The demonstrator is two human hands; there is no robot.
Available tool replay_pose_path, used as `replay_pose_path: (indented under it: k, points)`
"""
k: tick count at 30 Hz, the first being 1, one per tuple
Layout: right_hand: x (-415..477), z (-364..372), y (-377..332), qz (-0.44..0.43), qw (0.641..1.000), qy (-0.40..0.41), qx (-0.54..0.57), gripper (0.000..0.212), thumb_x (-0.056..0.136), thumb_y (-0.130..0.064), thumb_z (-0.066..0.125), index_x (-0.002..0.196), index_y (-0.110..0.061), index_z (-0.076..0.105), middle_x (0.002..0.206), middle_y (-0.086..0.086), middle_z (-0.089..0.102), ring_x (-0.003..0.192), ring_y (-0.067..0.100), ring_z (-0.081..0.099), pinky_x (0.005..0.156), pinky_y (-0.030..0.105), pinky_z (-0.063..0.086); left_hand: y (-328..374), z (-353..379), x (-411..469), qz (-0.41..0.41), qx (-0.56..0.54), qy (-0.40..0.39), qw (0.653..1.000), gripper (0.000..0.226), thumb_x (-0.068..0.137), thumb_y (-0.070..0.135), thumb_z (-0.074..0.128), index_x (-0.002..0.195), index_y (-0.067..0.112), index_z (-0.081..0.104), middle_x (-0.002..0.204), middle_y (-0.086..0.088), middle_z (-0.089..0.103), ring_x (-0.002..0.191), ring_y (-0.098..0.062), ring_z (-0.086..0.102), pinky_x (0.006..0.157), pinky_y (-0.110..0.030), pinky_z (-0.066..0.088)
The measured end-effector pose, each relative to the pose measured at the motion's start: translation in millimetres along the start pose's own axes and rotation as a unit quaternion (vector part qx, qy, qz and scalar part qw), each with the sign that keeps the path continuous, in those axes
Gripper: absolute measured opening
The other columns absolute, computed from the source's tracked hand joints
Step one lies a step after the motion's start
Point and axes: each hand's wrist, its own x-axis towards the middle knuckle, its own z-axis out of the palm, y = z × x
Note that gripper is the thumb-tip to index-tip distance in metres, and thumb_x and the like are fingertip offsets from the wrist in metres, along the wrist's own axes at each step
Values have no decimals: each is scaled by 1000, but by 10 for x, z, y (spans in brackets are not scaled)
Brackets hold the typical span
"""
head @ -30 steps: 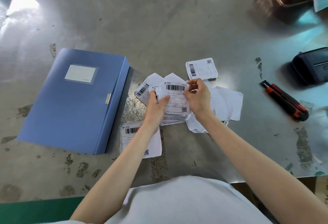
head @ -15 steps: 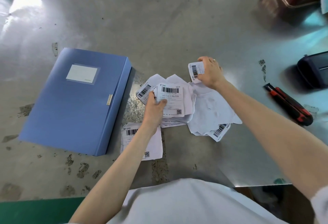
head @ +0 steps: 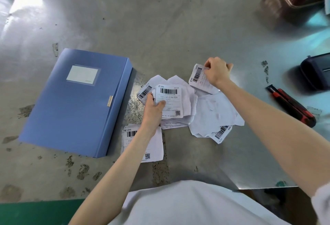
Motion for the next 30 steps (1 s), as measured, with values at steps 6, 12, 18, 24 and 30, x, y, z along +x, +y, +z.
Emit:
replay_pose_path:
  k: [6, 12, 18, 24, 30]
  points:
    - [-94, -262, -129, 178, 909, 63, 372, 11, 79, -5, 55, 73, -12, 61, 73, -1, 63, 68, 15, 54, 52, 13, 43, -4, 3, -25, -2, -8, 10, 1000, 24, 95, 0, 46, 108, 19, 51, 102, 5, 67, 87, -6, 66, 63, -19, 54]
    - [-518, -284, -344, 199, 837, -36, 509, 25, 75, 3, 57, 62, -17, 55, 65, -1, 59, 61, 14, 52, 57, 26, 45, -15, 37, -35, 0, -5, 21, 1000, 13, 96, 7, 44, 105, 15, 49, 94, 6, 64, 76, 0, 64, 62, -18, 53]
    - [-965, -35, -468, 137, 893, -102, 416, 24, 80, 0, 65, 68, -19, 56, 81, 4, 63, 81, 19, 59, 81, 39, 51, -35, 37, -69, 20, -10, 19, 1000, 25, 100, 26, 43, 109, 3, 46, 94, 2, 64, 87, -11, 64, 71, -31, 55]
    - [-1184, 7, -602, 73, 923, -114, 361, 15, 77, -3, 70, 82, -13, 60, 80, 1, 65, 77, 15, 60, 80, 33, 53, -33, -8, -145, 36, -27, 9, 999, 20, 97, 5, 48, 105, 23, 51, 99, 8, 67, 81, 3, 67, 63, -13, 52]
    - [-1319, -15, -647, 54, 934, -91, 340, 33, 80, -12, 70, 108, -10, 54, 100, 1, 59, 85, 14, 54, 78, 25, 44, -54, -163, -317, 43, -27, 42, 998, 18, 96, 8, 49, 104, 24, 51, 105, 6, 66, 90, -4, 67, 64, -17, 53]
